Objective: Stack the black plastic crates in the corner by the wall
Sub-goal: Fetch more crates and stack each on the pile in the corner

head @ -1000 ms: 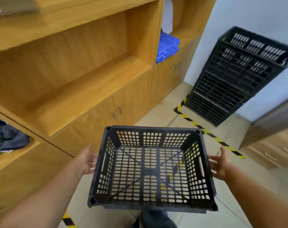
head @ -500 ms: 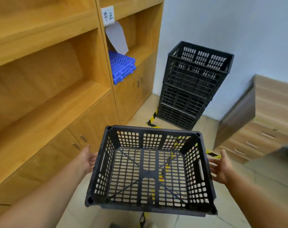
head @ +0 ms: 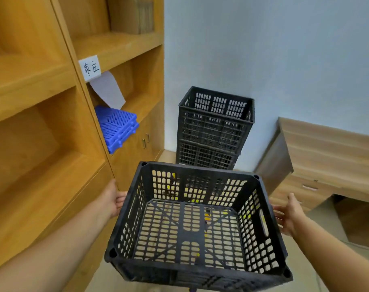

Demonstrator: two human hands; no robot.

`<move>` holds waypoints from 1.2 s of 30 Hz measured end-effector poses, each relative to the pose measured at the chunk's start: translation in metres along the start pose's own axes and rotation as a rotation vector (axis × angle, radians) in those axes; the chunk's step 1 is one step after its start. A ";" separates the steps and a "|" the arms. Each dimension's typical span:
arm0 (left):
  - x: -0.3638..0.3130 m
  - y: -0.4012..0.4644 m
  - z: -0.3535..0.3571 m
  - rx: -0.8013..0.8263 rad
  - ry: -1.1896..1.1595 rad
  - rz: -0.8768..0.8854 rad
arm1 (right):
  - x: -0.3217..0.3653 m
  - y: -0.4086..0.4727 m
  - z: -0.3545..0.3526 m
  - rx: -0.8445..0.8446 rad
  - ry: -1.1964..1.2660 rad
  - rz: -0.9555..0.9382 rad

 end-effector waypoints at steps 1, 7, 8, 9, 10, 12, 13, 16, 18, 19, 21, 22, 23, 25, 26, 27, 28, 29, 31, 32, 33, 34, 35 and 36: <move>-0.018 0.002 0.006 0.018 0.005 0.009 | 0.008 0.003 0.006 -0.017 0.013 -0.012; -0.126 0.001 0.046 0.105 0.056 0.073 | 0.064 0.024 0.046 -0.123 0.101 -0.094; -0.144 -0.002 0.054 0.112 0.056 0.096 | 0.075 0.027 0.052 -0.141 0.115 -0.112; -0.161 -0.005 0.061 0.120 0.056 0.119 | 0.085 0.031 0.057 -0.158 0.132 -0.127; -0.178 -0.008 0.069 0.127 0.056 0.142 | 0.096 0.035 0.061 -0.172 0.151 -0.141; -0.211 -0.017 0.083 0.156 0.048 0.176 | 0.119 0.045 0.069 -0.185 0.200 -0.183; -0.226 -0.021 0.090 0.179 0.050 0.191 | 0.132 0.049 0.074 -0.188 0.218 -0.204; -0.268 -0.035 0.113 0.202 0.058 0.243 | 0.172 0.063 0.082 -0.213 0.263 -0.229; -0.292 -0.042 0.129 0.204 0.035 0.279 | 0.198 0.071 0.089 -0.215 0.298 -0.220; -0.302 -0.047 0.137 0.206 0.009 0.295 | 0.211 0.078 0.092 -0.217 0.315 -0.226; -0.323 -0.057 0.153 0.212 -0.031 0.334 | 0.235 0.095 0.096 -0.214 0.346 -0.248; -0.332 -0.063 0.162 0.220 -0.044 0.345 | 0.249 0.103 0.098 -0.201 0.357 -0.257; -0.341 -0.069 0.172 0.235 -0.055 0.353 | 0.264 0.110 0.099 -0.184 0.363 -0.273; -0.361 -0.082 0.192 0.239 -0.057 0.380 | 0.295 0.124 0.100 -0.173 0.361 -0.308; -0.371 -0.087 0.202 0.238 -0.070 0.393 | 0.310 0.131 0.099 -0.170 0.359 -0.313; -0.378 -0.094 0.213 0.242 -0.061 0.407 | 0.323 0.139 0.098 -0.161 0.359 -0.321; -0.387 -0.098 0.224 0.242 -0.063 0.421 | 0.337 0.146 0.097 -0.159 0.363 -0.339; -0.390 -0.100 0.230 0.246 -0.057 0.424 | 0.344 0.149 0.096 -0.167 0.360 -0.347; -0.403 -0.102 0.249 0.267 -0.066 0.430 | 0.365 0.162 0.095 -0.140 0.364 -0.343; -0.408 -0.101 0.253 0.256 -0.086 0.435 | 0.372 0.168 0.096 -0.123 0.358 -0.337; -0.414 -0.101 0.263 0.258 -0.103 0.440 | 0.382 0.175 0.096 -0.100 0.353 -0.333; -0.420 -0.099 0.275 0.255 -0.105 0.444 | 0.393 0.186 0.095 -0.088 0.342 -0.330; -0.425 -0.100 0.286 0.260 -0.106 0.445 | 0.403 0.195 0.095 -0.081 0.333 -0.332; -0.431 -0.099 0.296 0.262 -0.106 0.453 | 0.412 0.204 0.094 -0.082 0.328 -0.338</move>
Point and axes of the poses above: each hand's wrist, its own y-axis towards the middle knuckle, its own z-axis out of the palm, x = y × z, the point moved 5 cm from there along y, towards the middle knuckle, and after that the axes turned 15 degrees about -z, right-handed, at the moved point
